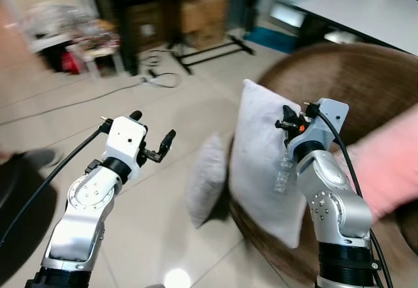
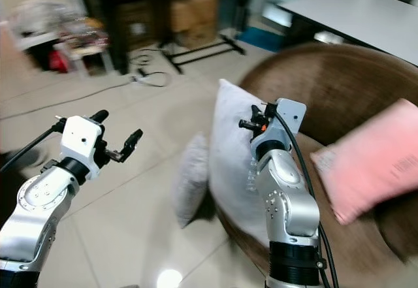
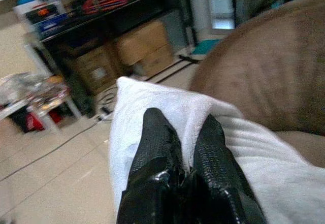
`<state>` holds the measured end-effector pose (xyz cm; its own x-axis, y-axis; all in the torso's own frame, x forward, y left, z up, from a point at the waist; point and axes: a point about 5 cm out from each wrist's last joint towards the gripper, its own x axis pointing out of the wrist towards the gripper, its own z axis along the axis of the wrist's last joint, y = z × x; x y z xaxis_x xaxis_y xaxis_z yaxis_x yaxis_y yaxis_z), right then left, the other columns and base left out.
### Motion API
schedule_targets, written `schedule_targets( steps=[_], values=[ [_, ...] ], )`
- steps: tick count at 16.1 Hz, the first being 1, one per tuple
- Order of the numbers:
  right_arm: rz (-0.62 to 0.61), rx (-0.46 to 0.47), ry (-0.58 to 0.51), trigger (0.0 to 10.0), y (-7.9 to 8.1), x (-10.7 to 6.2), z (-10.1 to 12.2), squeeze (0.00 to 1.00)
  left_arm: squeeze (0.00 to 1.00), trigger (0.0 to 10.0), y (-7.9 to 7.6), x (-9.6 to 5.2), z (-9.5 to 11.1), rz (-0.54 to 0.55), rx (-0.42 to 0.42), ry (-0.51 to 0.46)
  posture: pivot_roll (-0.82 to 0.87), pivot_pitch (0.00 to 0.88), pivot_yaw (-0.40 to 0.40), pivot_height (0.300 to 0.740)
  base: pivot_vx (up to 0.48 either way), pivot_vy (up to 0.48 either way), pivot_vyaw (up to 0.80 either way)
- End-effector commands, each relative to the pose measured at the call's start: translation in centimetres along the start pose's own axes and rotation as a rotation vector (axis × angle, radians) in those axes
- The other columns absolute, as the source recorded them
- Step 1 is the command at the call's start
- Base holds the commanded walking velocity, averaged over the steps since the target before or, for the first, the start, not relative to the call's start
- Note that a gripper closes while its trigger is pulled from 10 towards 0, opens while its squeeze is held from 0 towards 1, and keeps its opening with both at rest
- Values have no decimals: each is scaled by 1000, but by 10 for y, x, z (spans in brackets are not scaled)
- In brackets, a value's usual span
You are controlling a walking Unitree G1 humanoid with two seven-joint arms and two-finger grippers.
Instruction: Move the pillow to the sofa from floor
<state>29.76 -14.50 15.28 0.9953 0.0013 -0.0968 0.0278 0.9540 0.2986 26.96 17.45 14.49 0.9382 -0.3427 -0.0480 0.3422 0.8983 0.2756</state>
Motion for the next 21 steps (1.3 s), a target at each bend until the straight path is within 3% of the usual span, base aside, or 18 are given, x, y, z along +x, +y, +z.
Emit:
schedule_targets(
  steps=[1, 10, 21],
  values=[
    [30, 7, -44, 10000, 4, -1, 10, 0, 0, 10000, 0, 0, 7, -10, -11, -34, -45, 0, -11, 740, 0, 0, -800],
    [94, 20, -45, 10000, 16, 3, 8, 0, 0, 10000, 5, -4, 9, -13, -14, -39, -23, 0, -12, 740, 291, 0, -800],
    [94, 20, -45, 10000, 16, 3, 8, 0, 0, 10000, 5, -4, 9, -13, -14, -39, -23, 0, -12, 740, 296, 0, -800]
  ],
)
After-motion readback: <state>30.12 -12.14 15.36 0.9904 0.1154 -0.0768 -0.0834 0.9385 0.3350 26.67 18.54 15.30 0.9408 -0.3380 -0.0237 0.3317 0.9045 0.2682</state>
